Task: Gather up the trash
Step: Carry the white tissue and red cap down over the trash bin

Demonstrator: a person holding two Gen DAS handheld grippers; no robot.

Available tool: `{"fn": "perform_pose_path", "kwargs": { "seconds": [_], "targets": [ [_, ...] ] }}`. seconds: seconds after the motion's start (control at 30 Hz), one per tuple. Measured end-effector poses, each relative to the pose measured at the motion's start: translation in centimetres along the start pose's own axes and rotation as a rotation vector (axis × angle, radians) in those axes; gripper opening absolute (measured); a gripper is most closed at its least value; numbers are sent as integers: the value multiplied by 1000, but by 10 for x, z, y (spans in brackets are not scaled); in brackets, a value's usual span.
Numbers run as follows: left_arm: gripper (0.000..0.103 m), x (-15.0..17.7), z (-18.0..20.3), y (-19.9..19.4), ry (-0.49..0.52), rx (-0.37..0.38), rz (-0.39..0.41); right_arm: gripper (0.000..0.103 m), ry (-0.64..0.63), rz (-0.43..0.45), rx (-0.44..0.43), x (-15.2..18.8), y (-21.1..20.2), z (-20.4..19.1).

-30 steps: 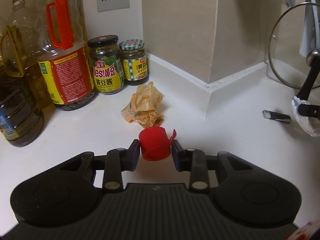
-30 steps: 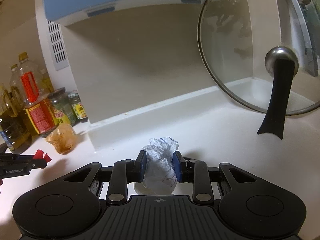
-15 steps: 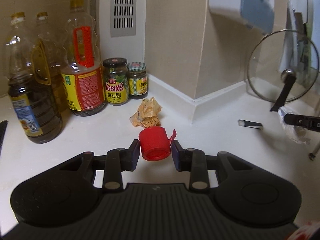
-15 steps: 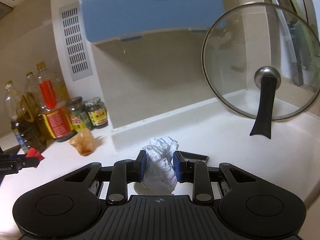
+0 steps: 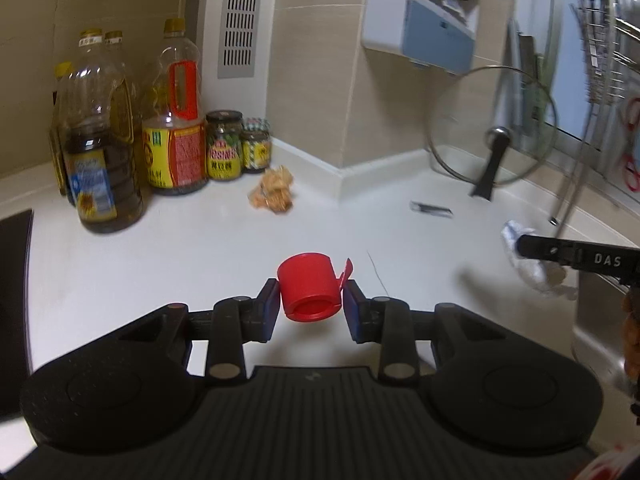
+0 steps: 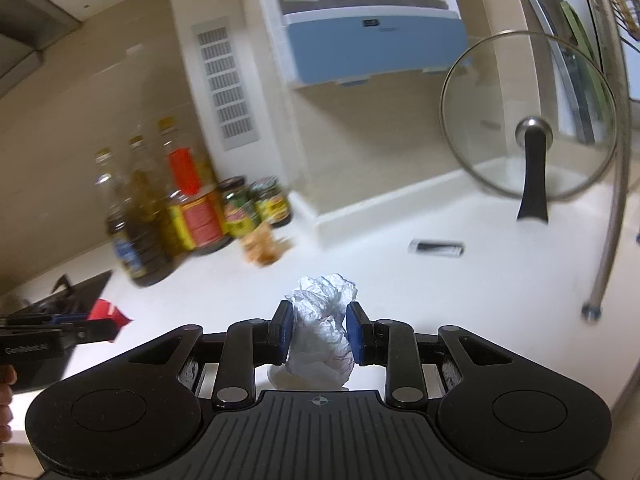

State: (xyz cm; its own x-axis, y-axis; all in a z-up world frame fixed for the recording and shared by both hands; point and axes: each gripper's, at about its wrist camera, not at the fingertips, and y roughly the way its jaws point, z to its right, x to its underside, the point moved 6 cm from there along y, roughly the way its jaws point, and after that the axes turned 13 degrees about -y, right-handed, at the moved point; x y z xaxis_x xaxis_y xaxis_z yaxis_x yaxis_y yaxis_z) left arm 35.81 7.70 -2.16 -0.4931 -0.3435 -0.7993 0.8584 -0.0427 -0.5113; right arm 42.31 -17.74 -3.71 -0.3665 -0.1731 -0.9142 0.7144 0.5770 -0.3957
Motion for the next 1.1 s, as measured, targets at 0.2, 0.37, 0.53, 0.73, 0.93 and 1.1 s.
{"fn": "perform_pose_path", "kwargs": {
  "seconds": [0.2,0.37,0.53,0.73,0.93,1.1],
  "targets": [
    [31,44,-10,-38,5,42,-61,29,36,-57,-40,41,-29,-45],
    [31,85,-21,-57,0,50,-133,29,58,-124,-66,78,-43,-74],
    [31,118,-35,-63,-34,35,-192,29,46,-229,-110,120,-44,-98],
    [31,153,-44,-60,-86,9,-255,29,40,-342,-157,163,-31,-105],
    [31,193,-40,-43,-118,1,-349,29,42,-420,-179,195,-19,-97],
    [31,238,-29,-17,-132,-4,-442,29,36,-456,-178,217,-13,-84]
  ]
}}
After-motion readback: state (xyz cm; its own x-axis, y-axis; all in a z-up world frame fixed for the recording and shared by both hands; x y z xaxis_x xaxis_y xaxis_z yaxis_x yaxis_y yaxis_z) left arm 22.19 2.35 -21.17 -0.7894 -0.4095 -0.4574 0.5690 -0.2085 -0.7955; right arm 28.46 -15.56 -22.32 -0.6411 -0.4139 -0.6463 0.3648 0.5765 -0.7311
